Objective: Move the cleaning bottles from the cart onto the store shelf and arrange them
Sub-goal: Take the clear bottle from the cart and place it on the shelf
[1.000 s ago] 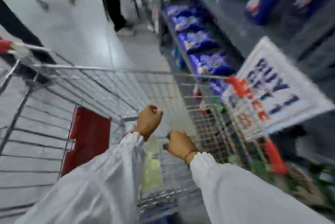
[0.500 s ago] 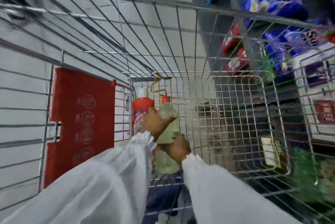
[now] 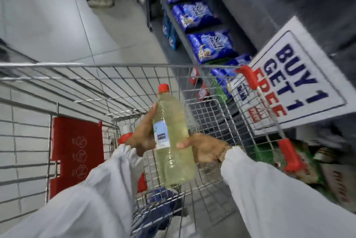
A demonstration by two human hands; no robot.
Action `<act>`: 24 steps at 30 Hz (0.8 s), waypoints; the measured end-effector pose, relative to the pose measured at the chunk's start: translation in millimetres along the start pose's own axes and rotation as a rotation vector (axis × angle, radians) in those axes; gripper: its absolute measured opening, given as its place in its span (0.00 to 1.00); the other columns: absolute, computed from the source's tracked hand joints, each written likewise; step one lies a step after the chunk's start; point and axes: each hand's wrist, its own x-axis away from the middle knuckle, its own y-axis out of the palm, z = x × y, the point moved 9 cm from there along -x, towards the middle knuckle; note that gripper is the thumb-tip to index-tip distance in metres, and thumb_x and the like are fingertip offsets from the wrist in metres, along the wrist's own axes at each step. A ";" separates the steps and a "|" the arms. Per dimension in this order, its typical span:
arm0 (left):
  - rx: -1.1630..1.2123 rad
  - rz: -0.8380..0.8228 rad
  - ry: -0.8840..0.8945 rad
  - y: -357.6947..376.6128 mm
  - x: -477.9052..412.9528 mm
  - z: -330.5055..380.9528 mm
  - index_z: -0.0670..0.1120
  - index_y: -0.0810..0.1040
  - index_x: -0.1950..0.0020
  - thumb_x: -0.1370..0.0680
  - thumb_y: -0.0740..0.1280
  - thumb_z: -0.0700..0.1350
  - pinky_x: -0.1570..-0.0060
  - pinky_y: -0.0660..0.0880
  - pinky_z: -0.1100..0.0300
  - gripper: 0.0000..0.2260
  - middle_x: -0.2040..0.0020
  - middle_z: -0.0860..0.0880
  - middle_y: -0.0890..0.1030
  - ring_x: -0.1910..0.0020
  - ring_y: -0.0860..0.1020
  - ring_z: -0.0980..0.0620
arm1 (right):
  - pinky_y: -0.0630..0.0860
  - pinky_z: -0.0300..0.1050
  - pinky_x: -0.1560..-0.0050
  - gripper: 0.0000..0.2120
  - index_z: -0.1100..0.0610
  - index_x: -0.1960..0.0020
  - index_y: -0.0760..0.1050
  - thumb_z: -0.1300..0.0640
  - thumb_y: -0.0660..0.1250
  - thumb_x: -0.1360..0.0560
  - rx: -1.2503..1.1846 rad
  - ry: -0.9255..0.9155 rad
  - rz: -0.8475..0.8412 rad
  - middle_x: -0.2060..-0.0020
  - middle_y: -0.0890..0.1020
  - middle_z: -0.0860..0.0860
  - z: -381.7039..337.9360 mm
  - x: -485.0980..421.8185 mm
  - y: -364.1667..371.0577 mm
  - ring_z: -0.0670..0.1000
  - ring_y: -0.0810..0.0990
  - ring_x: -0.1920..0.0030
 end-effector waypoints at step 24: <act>-0.853 -0.369 0.772 448.5 192.3 -40.1 0.47 0.82 0.45 0.35 0.75 0.50 0.56 0.82 0.54 0.20 0.51 0.45 0.86 0.53 0.84 0.47 | 0.82 0.49 0.59 0.18 0.54 0.56 0.84 0.62 0.78 0.46 0.205 -1.273 0.670 0.58 0.87 0.55 -70.4 410.6 148.7 0.56 0.86 0.57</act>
